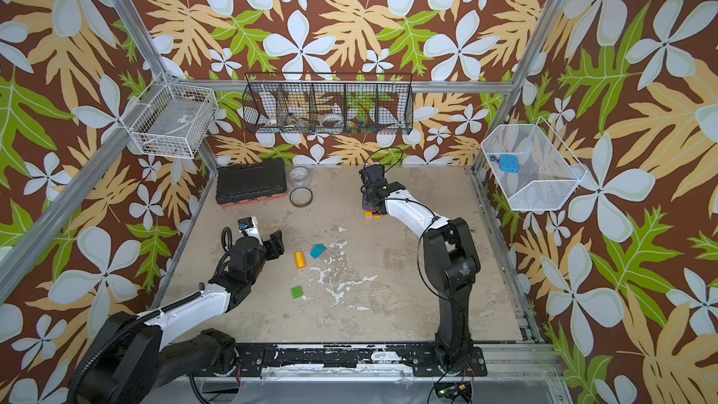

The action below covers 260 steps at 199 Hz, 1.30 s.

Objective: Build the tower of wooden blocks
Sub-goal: 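Carry the purple cube with the right gripper over the stack, then lower the purple cube onto the stack top with the right gripper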

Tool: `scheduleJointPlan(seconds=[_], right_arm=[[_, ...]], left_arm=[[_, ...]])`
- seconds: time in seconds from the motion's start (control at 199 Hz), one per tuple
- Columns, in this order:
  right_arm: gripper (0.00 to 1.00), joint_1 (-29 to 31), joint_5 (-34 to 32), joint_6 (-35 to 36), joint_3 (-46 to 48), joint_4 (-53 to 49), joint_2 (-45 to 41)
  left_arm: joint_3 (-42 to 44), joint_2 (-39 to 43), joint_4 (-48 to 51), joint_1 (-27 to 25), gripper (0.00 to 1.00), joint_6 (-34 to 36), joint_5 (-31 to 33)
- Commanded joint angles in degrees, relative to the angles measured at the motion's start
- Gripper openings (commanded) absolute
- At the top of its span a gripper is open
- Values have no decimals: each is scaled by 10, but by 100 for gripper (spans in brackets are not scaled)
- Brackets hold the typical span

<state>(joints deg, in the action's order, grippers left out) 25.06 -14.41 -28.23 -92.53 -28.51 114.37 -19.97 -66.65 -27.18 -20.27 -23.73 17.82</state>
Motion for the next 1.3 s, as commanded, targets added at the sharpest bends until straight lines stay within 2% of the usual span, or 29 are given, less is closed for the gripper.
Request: scheduleJointPlan(seconds=[0.0,0.743,1.004,1.179,1.3], right_arm=[[0,-5,10,11,-16,-8,12],[0,-19,24,19,-47,-12,59],[5,-23,25,18,-46,-12,61],[18,-25,28,19,-47,-12,63],[19,-24,30,19,-50,-12,65]], left_arm=[[-5,-1,-13,1,76,3,9],[-8,-6,-10,1,76,3,10],[-9,-6,-10,1,76,3,9],[-9,-7,-10,0,76,3,9],[-9,-7,-10,0,76,3,9]])
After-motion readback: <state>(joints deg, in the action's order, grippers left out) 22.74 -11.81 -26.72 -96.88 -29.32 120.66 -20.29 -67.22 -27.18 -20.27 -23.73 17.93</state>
